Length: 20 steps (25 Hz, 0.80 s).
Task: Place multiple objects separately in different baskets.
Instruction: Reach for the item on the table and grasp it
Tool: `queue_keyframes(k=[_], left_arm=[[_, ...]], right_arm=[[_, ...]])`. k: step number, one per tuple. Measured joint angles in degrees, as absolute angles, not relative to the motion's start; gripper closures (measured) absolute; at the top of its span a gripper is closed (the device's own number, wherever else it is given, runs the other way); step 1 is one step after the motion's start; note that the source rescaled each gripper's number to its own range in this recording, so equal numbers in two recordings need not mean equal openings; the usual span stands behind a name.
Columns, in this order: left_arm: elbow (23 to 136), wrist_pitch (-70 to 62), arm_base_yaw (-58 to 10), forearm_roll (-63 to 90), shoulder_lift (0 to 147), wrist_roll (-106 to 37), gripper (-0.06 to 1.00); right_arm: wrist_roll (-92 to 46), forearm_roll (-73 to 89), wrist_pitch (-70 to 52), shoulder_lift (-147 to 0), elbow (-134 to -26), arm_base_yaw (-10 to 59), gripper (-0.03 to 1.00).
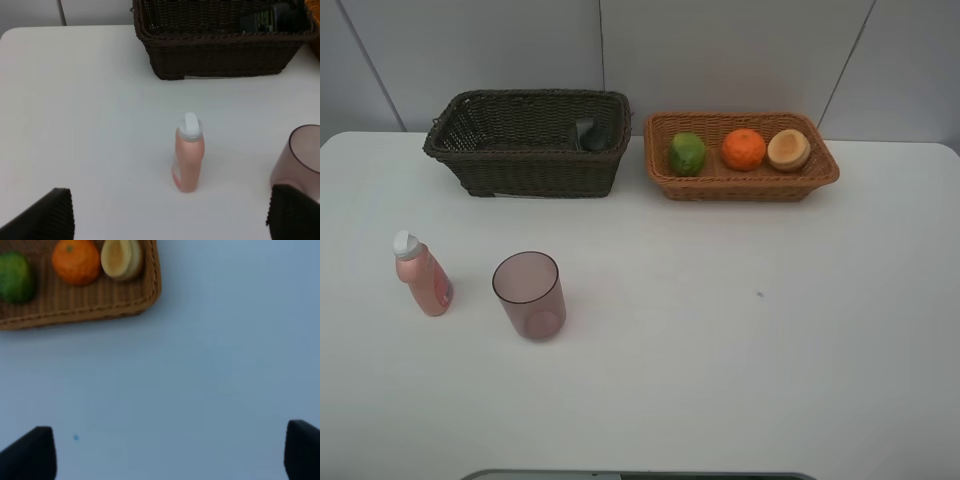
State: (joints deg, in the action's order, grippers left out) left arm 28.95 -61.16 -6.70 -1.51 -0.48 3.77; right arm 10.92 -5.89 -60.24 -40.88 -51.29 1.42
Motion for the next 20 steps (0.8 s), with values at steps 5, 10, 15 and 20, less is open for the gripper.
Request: queue_keyframes(k=[5, 10, 15, 20], left_arm=[[28.9, -61.2, -6.7, -1.5, -0.5, 3.8, -0.05], [28.9, -61.2, -6.7, -1.5, -0.5, 3.8, -0.05], [28.9, -61.2, -6.7, -1.5, -0.5, 3.8, -0.05], [28.9, -61.2, -6.7, -1.5, -0.5, 3.8, -0.05]], right_arm=[[10.9, -4.8, -64.9, -27.4, -51.3, 1.4, 0.05], [10.9, -3.4, -69.7, -19.5, -51.1, 1.4, 0.05], [10.9, -3.5, -69.9, -13.0, -48.8, 1.4, 0.05], [10.9, -7.7, -68.9, -4.6, -41.0, 1.4, 0.05]])
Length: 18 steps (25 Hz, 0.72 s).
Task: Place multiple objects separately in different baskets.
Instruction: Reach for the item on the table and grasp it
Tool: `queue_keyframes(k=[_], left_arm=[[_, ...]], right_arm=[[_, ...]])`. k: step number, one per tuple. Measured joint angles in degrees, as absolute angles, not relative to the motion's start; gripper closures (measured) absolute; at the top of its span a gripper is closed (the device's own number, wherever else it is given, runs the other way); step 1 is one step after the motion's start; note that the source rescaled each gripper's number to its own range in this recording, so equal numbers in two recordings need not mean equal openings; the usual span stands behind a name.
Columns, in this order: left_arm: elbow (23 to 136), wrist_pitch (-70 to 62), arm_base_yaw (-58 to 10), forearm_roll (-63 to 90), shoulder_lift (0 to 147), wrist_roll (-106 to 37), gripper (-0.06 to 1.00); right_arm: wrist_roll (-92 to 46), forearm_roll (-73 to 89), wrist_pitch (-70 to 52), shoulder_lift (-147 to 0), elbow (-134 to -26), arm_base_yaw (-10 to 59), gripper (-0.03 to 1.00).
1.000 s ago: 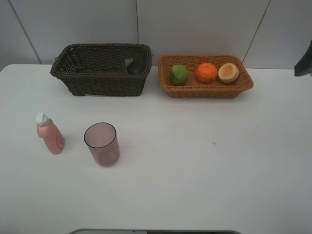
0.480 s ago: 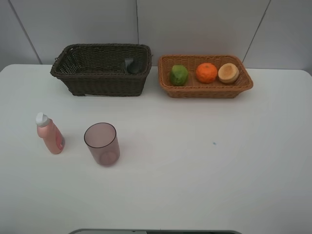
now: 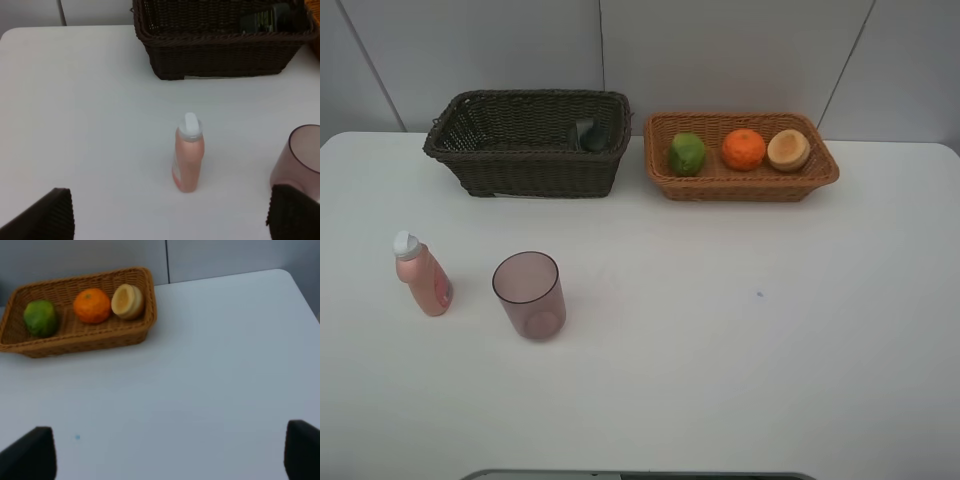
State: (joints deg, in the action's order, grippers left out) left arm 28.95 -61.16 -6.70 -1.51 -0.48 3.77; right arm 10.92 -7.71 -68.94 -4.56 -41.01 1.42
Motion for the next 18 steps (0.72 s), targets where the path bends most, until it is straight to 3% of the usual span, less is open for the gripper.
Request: queue_keyframes(k=[7, 18], left_arm=[[28.9, -61.2, -6.7, -1.5, -0.5, 3.8, -0.05], [28.9, -61.2, -6.7, -1.5, -0.5, 3.8, -0.05]], right_arm=[[10.9, -9.0, -63.0, 0.2, -30.8, 1.4, 0.05], [5.0, -10.1, -60.9, 0.2, -30.0, 1.4, 0.05]])
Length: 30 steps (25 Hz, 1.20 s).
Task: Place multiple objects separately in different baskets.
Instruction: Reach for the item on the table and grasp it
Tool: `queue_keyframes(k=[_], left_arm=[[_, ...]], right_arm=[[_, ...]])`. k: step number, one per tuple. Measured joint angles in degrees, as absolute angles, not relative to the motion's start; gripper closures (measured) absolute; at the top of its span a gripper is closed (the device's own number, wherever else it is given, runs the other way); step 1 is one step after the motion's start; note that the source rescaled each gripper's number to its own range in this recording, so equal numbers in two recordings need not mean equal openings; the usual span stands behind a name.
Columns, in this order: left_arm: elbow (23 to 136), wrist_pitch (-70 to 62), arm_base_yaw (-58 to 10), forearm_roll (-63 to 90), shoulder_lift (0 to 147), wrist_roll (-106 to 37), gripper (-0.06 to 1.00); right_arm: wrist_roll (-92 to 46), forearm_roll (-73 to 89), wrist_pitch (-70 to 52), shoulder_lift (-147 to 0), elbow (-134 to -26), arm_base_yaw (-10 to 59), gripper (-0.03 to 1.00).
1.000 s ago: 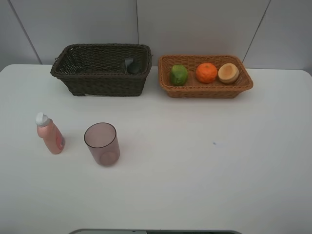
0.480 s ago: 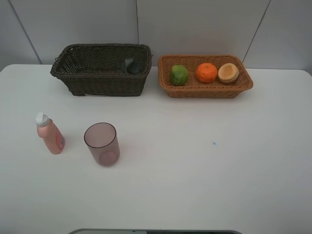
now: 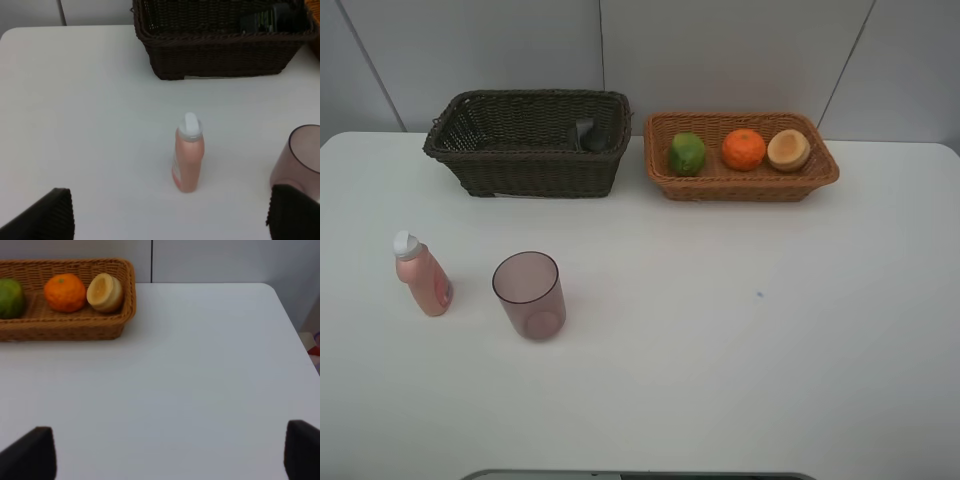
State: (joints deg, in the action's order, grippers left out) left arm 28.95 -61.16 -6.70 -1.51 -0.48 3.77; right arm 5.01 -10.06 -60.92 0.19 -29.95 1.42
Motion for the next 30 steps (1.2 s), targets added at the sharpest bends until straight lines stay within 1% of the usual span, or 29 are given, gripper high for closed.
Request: queue_keyframes(k=[30], left_arm=[[28.9, -61.2, -6.7, -1.1, -0.5, 3.8, -0.05]], right_arm=[[4.7, -9.8, -60.9, 0.2, -29.8, 1.4, 0.05]])
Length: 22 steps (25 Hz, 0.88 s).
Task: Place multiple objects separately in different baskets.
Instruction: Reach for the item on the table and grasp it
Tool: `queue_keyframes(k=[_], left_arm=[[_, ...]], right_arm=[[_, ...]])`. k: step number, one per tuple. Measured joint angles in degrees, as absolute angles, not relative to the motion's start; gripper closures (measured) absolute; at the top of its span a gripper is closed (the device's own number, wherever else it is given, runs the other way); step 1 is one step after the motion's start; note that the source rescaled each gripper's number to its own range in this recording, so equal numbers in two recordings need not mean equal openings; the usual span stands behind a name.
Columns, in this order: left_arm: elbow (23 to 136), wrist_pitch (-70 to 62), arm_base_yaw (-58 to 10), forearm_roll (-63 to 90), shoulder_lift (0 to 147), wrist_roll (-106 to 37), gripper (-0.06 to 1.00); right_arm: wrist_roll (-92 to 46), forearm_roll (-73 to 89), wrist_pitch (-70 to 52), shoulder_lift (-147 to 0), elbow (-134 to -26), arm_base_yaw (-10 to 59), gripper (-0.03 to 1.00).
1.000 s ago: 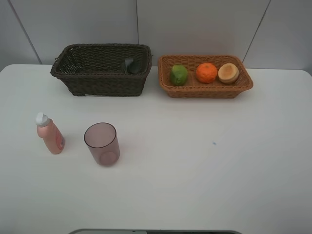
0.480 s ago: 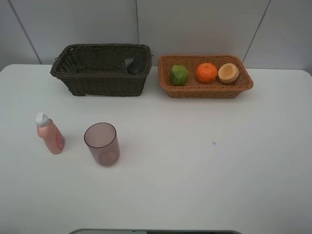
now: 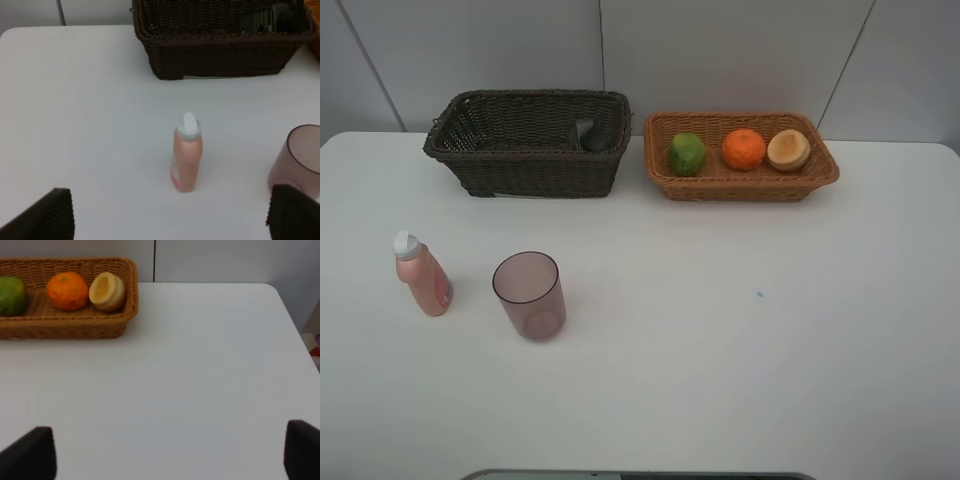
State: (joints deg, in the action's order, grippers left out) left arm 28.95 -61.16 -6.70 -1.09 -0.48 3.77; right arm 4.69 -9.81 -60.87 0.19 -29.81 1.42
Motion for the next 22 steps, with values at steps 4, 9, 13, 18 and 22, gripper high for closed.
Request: queue_keyframes(k=[4, 9, 13, 18, 22], left_arm=[[28.9, -61.2, -6.7, 0.8, -0.5, 3.8, -0.05], [30.1, -61.2, -6.7, 1.2, 0.8, 3.8, -0.05], [32.8, -61.2, -6.7, 1.0, 9.6, 3.8, -0.05], [37.9, -61.2, -6.7, 0.8, 26.2, 2.7, -0.05], [42.8, -61.0, -6.7, 0.8, 39.5, 2.4, -0.05]], right_arm=[[4.7, -9.8, -60.9, 0.2, -29.8, 1.4, 0.05], [4.7, -9.8, -60.9, 0.2, -29.8, 1.4, 0.05], [4.7, -9.8, -60.9, 0.2, -29.8, 1.4, 0.05], [4.7, -9.8, -60.9, 0.2, -29.8, 1.4, 0.05], [4.7, -9.8, -60.9, 0.2, -29.8, 1.4, 0.05]])
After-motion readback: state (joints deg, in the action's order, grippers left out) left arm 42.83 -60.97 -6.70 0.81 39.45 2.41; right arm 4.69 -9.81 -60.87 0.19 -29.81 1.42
